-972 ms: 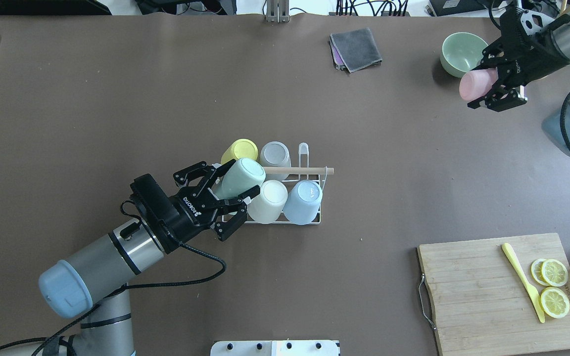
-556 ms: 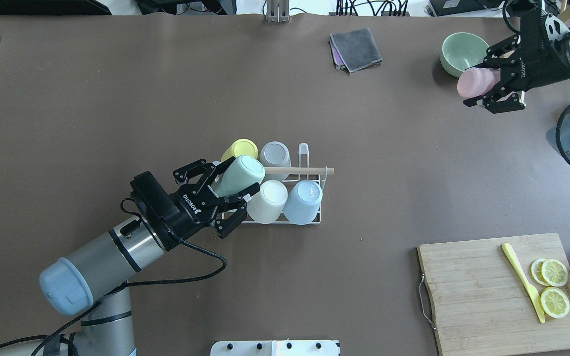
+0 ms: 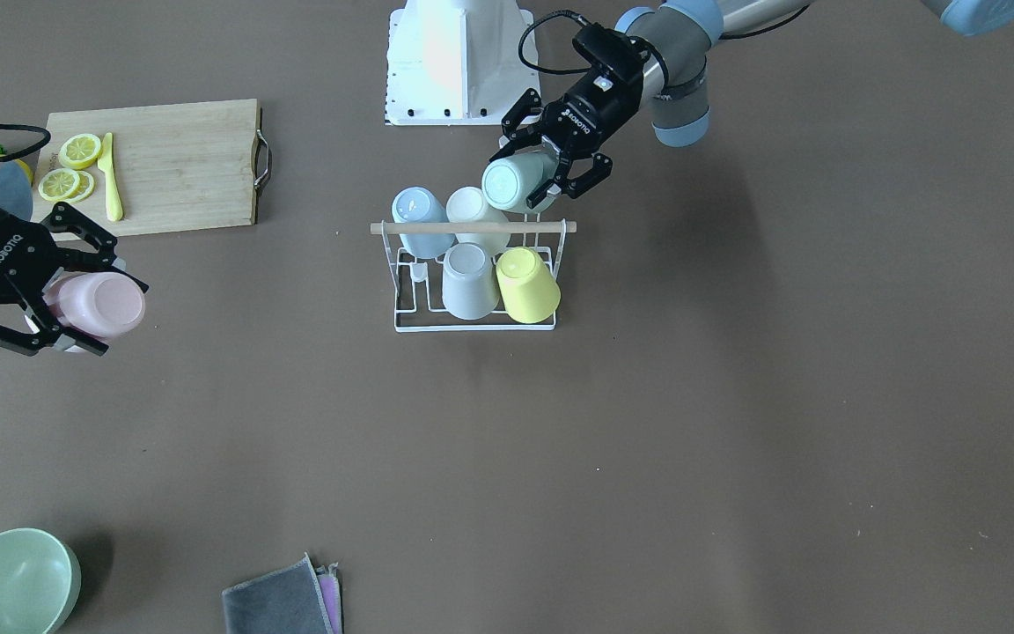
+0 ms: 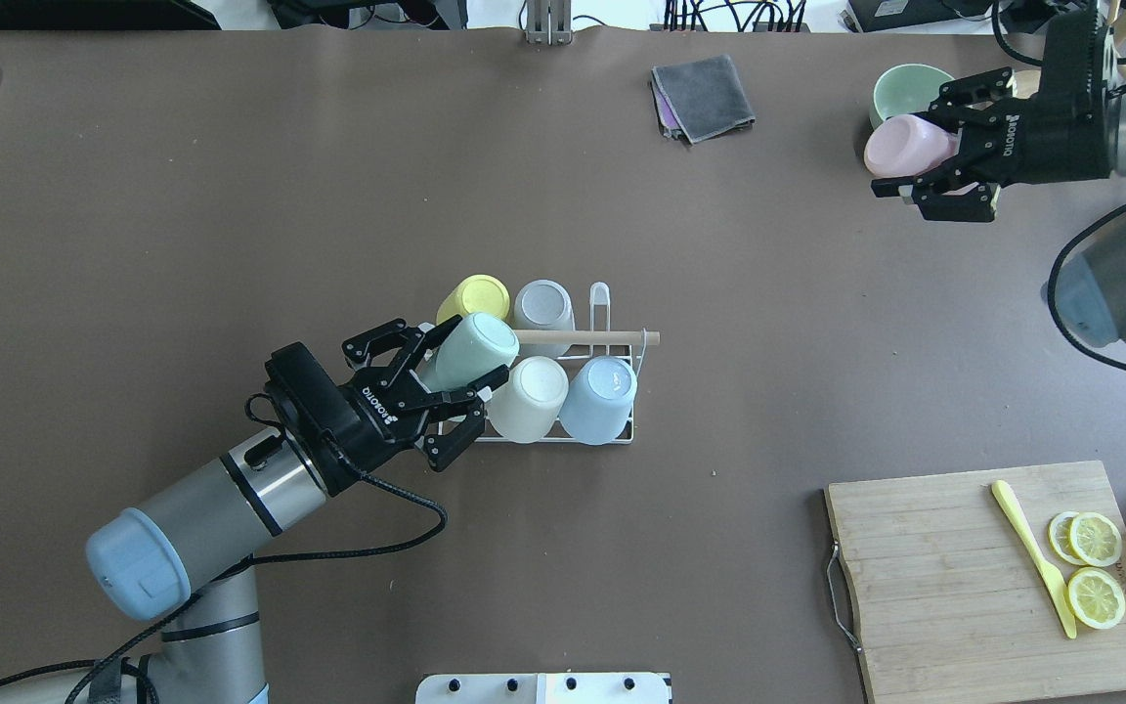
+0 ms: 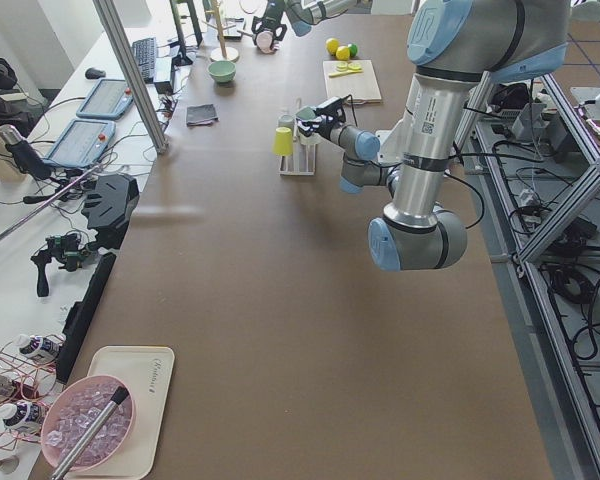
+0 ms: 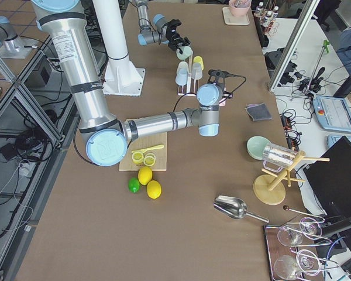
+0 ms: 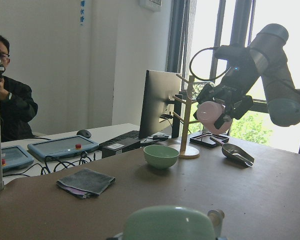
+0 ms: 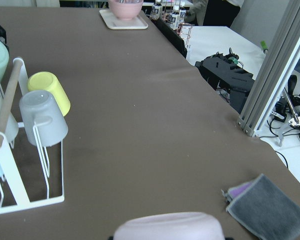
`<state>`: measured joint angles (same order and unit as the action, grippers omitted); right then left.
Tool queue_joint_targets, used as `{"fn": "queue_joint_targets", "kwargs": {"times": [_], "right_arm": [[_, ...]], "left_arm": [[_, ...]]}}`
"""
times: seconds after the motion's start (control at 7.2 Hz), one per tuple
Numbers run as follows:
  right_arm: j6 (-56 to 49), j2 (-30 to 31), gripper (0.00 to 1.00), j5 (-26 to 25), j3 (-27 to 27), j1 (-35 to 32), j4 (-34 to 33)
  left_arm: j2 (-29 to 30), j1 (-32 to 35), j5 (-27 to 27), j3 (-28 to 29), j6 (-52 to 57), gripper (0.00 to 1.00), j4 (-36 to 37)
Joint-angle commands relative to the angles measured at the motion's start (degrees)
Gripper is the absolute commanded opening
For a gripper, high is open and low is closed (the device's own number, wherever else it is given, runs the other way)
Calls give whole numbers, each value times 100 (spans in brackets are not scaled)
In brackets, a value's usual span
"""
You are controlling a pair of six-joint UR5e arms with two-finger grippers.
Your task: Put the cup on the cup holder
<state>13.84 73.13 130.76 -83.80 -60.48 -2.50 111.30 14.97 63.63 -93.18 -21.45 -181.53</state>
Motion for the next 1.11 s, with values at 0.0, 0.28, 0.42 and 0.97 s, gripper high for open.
{"fn": "queue_joint_targets", "kwargs": {"times": [0.0, 0.28, 0.42, 0.97], "right_arm": [[985, -244, 0, -1364, -5, 1113, 1021], [1908, -570, 0, -1651, 4, 1443, 1496], [2164, -589, 0, -1651, -5, 1452, 1733], [2711, -1386, 0, -1616, 1011, 1574, 2814]], "left_arm": [[-3, 6, 0, 19, 0, 0, -5], [-3, 15, 0, 19, 0, 0, -5], [-3, 6, 0, 19, 0, 0, -5], [-47, -3, 0, 28, 0, 0, -5]]}}
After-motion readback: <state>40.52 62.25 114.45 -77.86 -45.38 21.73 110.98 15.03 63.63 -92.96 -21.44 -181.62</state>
